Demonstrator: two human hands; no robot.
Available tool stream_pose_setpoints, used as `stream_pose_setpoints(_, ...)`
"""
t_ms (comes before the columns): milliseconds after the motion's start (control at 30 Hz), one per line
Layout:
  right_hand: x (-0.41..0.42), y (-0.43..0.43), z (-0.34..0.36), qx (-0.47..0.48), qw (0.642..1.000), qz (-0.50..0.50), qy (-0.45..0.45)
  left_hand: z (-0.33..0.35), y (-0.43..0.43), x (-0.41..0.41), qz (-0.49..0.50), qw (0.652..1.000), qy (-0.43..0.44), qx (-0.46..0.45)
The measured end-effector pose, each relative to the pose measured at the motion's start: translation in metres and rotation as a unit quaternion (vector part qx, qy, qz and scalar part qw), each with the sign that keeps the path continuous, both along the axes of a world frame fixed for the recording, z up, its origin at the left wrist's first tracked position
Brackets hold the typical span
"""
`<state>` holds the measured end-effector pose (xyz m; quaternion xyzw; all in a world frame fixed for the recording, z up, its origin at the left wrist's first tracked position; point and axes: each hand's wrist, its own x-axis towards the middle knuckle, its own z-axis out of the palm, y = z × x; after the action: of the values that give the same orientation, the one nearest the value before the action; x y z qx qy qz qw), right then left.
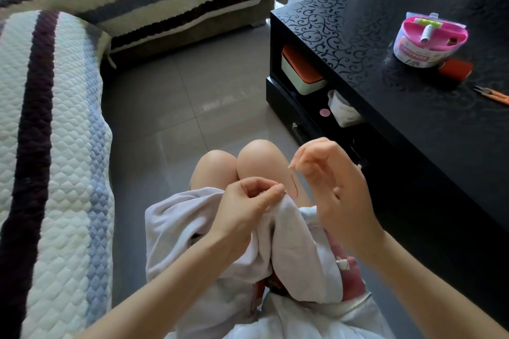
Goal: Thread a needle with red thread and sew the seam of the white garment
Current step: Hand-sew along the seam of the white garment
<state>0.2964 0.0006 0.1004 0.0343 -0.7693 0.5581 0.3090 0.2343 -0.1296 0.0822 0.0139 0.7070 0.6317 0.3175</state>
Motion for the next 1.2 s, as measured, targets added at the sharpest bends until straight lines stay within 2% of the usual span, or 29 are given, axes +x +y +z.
stream_pose_setpoints(100,0.002,0.004,0.001,-0.075,0.994,0.047,-0.063,0.006,-0.001,-0.009,-0.024,0.999,-0.046,0.012)
stream_pose_setpoints(200,0.001,0.007,0.008,-0.175,0.977,0.092,-0.083,0.014,-0.001,-0.019,-0.060,0.991,-0.118,0.025)
stream_pose_setpoints(267,0.001,0.010,0.010,-0.230,0.965,0.078,-0.094,0.018,0.001,-0.027,-0.068,0.982,-0.164,0.061)
stream_pose_setpoints(367,0.000,0.015,0.010,-0.245,0.962,0.042,-0.113,0.028,0.002,-0.039,-0.055,0.972,-0.204,0.100)
stream_pose_setpoints(467,-0.001,0.018,0.006,-0.213,0.964,0.026,-0.153,0.039,-0.002,-0.051,-0.081,0.979,-0.150,0.109)
stream_pose_setpoints(567,-0.003,0.020,0.000,-0.186,0.962,0.020,-0.199,0.053,-0.001,-0.052,-0.170,0.980,-0.067,0.084)
stream_pose_setpoints(700,-0.008,0.017,-0.007,-0.138,0.960,0.032,-0.242,0.057,0.003,-0.049,-0.217,0.975,-0.003,0.043)
stream_pose_setpoints(900,-0.008,0.014,-0.008,-0.077,0.961,0.082,-0.255,0.056,0.006,-0.050,-0.219,0.976,0.017,-0.007)
stream_pose_setpoints(1033,-0.003,0.015,0.000,-0.113,0.960,0.128,-0.223,0.058,0.008,-0.052,-0.220,0.976,0.008,0.009)
stream_pose_setpoints(1200,0.001,0.013,0.005,-0.180,0.957,0.138,-0.179,0.058,0.009,-0.052,-0.224,0.974,-0.020,0.027)
